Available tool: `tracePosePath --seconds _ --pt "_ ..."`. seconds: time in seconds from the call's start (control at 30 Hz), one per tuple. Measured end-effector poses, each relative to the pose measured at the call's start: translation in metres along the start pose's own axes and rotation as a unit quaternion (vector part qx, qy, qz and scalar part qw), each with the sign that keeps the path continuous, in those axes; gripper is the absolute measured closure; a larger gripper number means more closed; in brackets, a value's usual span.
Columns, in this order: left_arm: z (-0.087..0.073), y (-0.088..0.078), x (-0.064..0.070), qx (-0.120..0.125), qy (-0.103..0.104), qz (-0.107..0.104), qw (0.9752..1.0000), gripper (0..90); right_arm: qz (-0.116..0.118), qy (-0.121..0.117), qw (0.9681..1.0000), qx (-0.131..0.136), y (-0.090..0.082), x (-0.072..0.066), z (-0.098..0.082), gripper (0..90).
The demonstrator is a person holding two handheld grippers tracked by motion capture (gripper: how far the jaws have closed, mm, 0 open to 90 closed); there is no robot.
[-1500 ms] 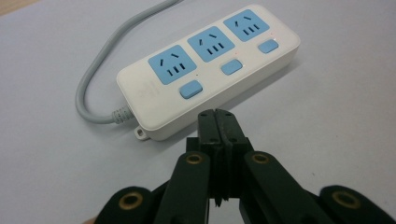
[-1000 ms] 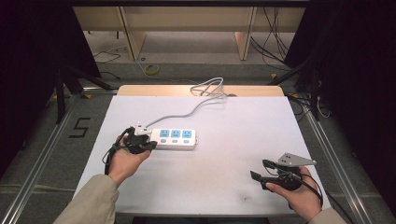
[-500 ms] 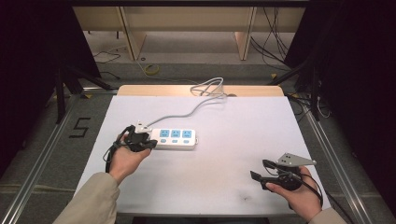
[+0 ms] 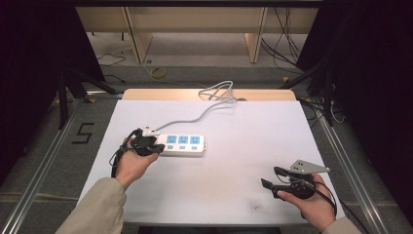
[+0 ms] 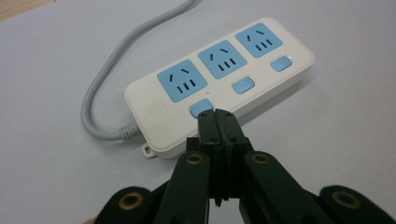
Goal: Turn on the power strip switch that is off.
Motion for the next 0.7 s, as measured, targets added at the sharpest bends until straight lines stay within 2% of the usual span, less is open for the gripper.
tracePosePath --seconds 0.7 --pt "0.0064 0.0058 -0.0036 -0.007 0.001 0.003 1.0 89.9 0.0 -0.001 1.0 -0.001 0.0 0.0001 -0.0001 30.9"
Point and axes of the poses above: each handheld gripper's, and its own axes: y roughly forward along the jaws, z roughly out of its top, x roughly to its right, the point moved 1 cm from there along y, roughly forward along the jaws, and after that the axes turned 13 degrees about y, right-handed, at the moved point
